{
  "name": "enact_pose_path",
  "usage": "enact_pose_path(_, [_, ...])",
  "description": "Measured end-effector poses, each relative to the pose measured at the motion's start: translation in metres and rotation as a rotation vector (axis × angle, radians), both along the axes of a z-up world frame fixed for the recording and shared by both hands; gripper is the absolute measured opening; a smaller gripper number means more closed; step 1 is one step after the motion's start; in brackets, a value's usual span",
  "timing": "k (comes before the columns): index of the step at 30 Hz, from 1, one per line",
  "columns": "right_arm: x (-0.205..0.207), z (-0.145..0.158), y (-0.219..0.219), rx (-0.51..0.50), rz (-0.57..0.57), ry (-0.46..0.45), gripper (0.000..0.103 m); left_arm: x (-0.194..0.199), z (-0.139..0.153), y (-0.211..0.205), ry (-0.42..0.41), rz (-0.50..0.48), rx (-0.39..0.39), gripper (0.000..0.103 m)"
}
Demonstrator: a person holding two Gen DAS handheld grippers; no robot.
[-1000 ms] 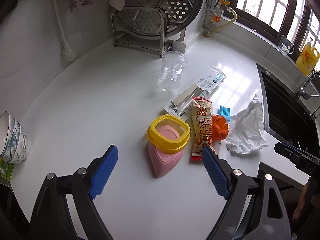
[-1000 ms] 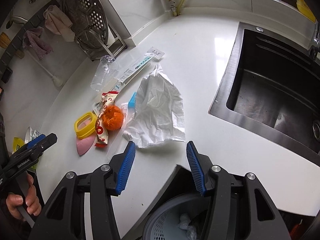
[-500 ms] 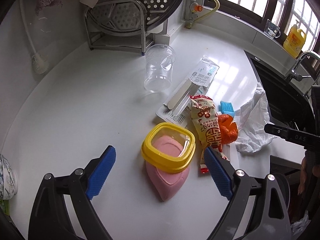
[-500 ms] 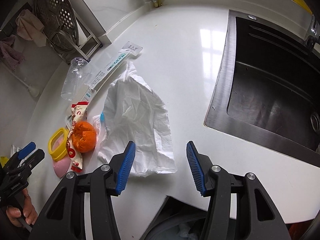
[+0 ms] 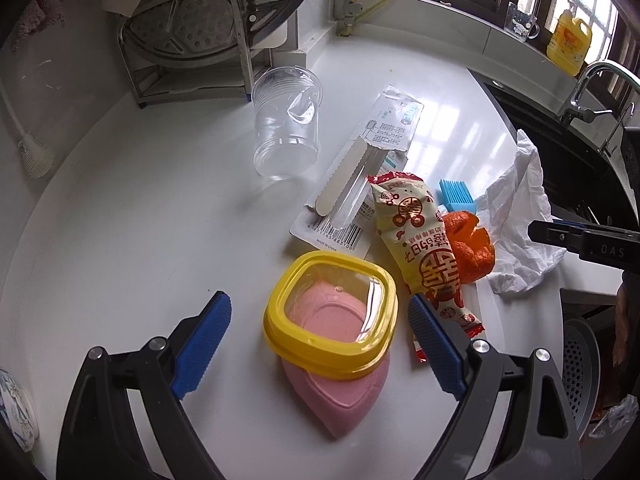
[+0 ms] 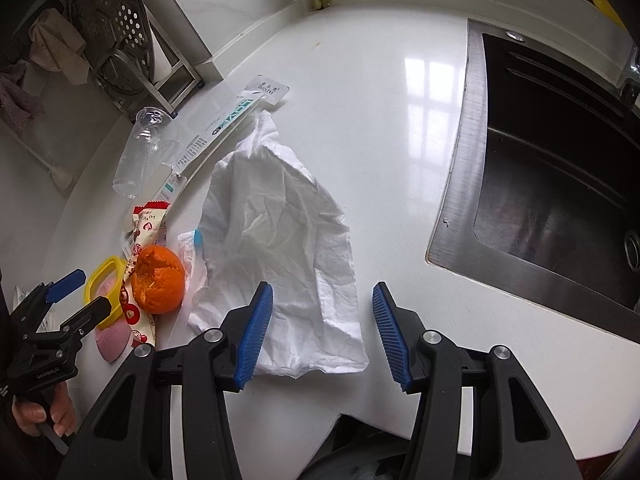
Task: Collect trash
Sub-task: 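Grasp the white plastic bag with the right gripper while the left grasps the yellow lid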
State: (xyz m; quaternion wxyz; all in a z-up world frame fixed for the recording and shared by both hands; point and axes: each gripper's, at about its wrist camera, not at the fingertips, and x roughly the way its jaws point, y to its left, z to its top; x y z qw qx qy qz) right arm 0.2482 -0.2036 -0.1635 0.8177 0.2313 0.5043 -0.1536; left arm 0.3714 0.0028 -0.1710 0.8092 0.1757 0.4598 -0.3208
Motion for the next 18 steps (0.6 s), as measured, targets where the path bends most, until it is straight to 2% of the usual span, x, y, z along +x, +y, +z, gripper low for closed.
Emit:
enact_pose_path(5, [0.002,0.002,0.004,-0.022,0.013,-0.004,0.051,0.004,-0.007,-0.004,-0.001,-0.020,0.007,0.088])
enact_pose_path(8, [0.006,0.001,0.008,-0.037,0.030,0.001,0.045,0.006,-0.010,-0.004,0.001,-0.025,-0.003,0.088])
enact_pose_path(11, [0.008,0.000,0.009,-0.033,0.037,0.003,0.037,0.007,-0.011,-0.005,0.004,-0.026,-0.007,0.079])
enact_pose_path(12, [0.009,0.000,0.010,-0.032,0.040,0.003,0.035,0.008,-0.012,-0.006,0.011,-0.029,-0.002,0.071])
enact_pose_path(13, [0.009,0.000,0.011,-0.030,0.044,0.004,0.032,0.008,-0.013,-0.006,0.018,-0.033,0.001,0.067])
enact_pose_path(14, [0.010,0.000,0.012,-0.026,0.047,0.003,0.030,0.007,-0.013,-0.007,0.016,-0.032,0.002,0.067])
enact_pose_path(16, [0.010,-0.001,0.012,-0.015,0.051,0.004,0.017,0.005,-0.013,-0.008,0.005,-0.035,0.008,0.067])
enact_pose_path(18, [0.010,0.001,0.013,-0.014,0.054,-0.001,0.013,0.002,-0.012,-0.008,-0.002,-0.036,0.008,0.066])
